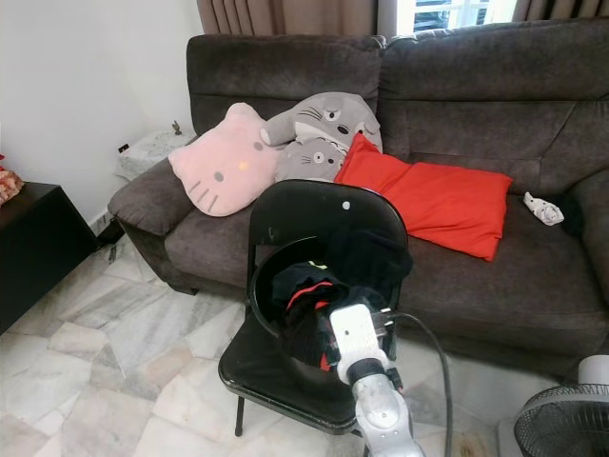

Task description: Hang hanger

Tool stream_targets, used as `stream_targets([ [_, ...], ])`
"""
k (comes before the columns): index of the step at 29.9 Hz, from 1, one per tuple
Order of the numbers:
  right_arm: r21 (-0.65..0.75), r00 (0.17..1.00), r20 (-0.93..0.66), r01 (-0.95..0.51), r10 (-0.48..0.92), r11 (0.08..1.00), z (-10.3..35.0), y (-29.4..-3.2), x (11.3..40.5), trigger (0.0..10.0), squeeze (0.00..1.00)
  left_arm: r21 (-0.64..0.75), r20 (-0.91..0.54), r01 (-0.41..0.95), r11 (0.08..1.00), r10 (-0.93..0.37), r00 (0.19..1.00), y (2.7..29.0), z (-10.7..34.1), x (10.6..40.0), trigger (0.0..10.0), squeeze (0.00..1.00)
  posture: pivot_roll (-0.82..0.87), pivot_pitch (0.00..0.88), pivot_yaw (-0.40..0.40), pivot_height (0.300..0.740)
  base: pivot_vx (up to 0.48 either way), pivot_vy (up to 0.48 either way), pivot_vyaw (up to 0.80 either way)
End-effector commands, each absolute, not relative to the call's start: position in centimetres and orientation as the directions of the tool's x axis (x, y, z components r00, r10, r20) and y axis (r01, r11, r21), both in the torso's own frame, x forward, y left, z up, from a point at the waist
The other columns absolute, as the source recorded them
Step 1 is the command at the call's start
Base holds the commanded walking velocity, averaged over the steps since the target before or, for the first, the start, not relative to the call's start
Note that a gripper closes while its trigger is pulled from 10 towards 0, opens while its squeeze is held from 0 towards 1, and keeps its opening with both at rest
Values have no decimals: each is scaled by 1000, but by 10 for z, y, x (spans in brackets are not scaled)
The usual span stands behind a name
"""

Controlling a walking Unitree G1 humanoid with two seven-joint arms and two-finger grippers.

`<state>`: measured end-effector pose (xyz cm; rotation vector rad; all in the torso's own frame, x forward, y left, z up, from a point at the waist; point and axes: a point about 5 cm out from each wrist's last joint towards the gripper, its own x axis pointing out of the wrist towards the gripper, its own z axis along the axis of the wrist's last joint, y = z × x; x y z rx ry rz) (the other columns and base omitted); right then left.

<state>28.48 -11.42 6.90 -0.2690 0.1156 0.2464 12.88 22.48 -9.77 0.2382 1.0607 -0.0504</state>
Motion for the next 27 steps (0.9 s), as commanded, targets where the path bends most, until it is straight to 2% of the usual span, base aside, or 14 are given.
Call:
stream_targets([
  [1,-252,951,-142,-304,275,919,70,-106,285,10000,0,188,-874,165,968,88,478,232,-97,126,10000,0,-86,0,174,740,0,0,0],
  [11,-220,895,-236,-428,378,877,59,-103,280,10000,0,181,-877,177,968,77,475,231,-97,127,10000,0,-96,0,176,740,0,0,0],
  [14,-224,898,-263,-414,354,882,54,-106,280,10000,0,180,-877,179,967,76,475,231,-97,127,10000,0,-94,0,174,740,0,0,0],
  [17,-215,918,-317,-316,240,924,44,-119,284,10000,0,180,-877,182,967,74,475,231,-97,127,10000,0,-93,0,174,740,0,0,0],
  [27,-212,926,-310,-290,217,933,45,-123,288,10000,0,184,-877,184,966,76,474,231,-97,127,10000,0,-90,0,174,740,0,0,0],
])
